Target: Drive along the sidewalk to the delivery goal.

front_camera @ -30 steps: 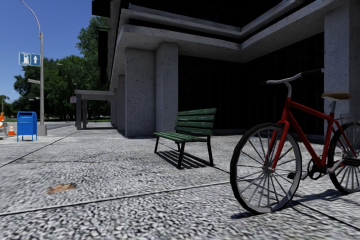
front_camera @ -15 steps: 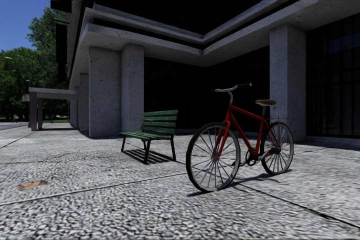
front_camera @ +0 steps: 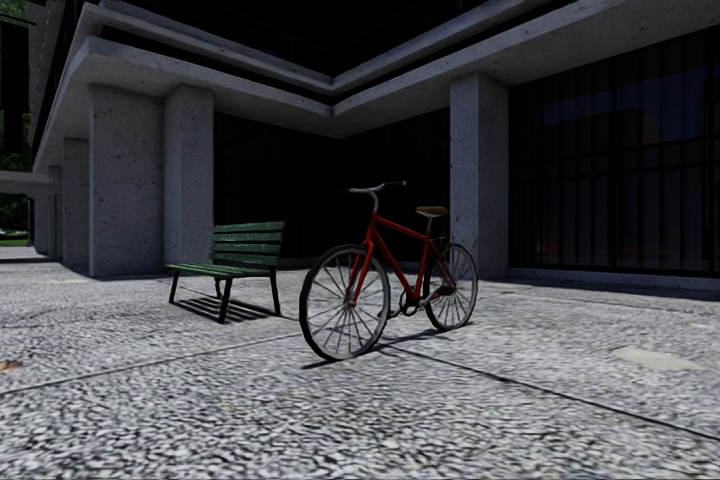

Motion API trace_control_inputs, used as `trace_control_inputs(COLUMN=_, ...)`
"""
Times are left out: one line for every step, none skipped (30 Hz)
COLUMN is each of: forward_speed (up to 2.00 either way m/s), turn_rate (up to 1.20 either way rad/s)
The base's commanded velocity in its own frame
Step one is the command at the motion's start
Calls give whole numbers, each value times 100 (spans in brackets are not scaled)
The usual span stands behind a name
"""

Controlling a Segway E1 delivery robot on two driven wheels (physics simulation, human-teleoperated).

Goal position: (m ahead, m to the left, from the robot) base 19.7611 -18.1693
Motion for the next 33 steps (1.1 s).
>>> trace_control_inputs(forward_speed=-68, turn_rate=-20)
trace_control_inputs(forward_speed=-68, turn_rate=-20)
trace_control_inputs(forward_speed=0, turn_rate=-1)
trace_control_inputs(forward_speed=0, turn_rate=0)
trace_control_inputs(forward_speed=0, turn_rate=0)
trace_control_inputs(forward_speed=0, turn_rate=0)
trace_control_inputs(forward_speed=0, turn_rate=0)
trace_control_inputs(forward_speed=0, turn_rate=0)
trace_control_inputs(forward_speed=0, turn_rate=0)
trace_control_inputs(forward_speed=0, turn_rate=0)
trace_control_inputs(forward_speed=0, turn_rate=0)
trace_control_inputs(forward_speed=0, turn_rate=0)
trace_control_inputs(forward_speed=0, turn_rate=0)
trace_control_inputs(forward_speed=0, turn_rate=0)
trace_control_inputs(forward_speed=0, turn_rate=0)
trace_control_inputs(forward_speed=44, turn_rate=-18)
trace_control_inputs(forward_speed=44, turn_rate=-18)
trace_control_inputs(forward_speed=200, turn_rate=-33)
trace_control_inputs(forward_speed=200, turn_rate=-38)
trace_control_inputs(forward_speed=200, turn_rate=-39)
trace_control_inputs(forward_speed=200, turn_rate=-39)
trace_control_inputs(forward_speed=200, turn_rate=-39)
trace_control_inputs(forward_speed=200, turn_rate=-39)
trace_control_inputs(forward_speed=200, turn_rate=-39)
trace_control_inputs(forward_speed=200, turn_rate=-39)
trace_control_inputs(forward_speed=200, turn_rate=-39)
trace_control_inputs(forward_speed=200, turn_rate=-39)
trace_control_inputs(forward_speed=200, turn_rate=-39)
trace_control_inputs(forward_speed=200, turn_rate=-39)
trace_control_inputs(forward_speed=200, turn_rate=-42)
trace_control_inputs(forward_speed=200, turn_rate=-44)
trace_control_inputs(forward_speed=200, turn_rate=-45)
trace_control_inputs(forward_speed=200, turn_rate=-45)
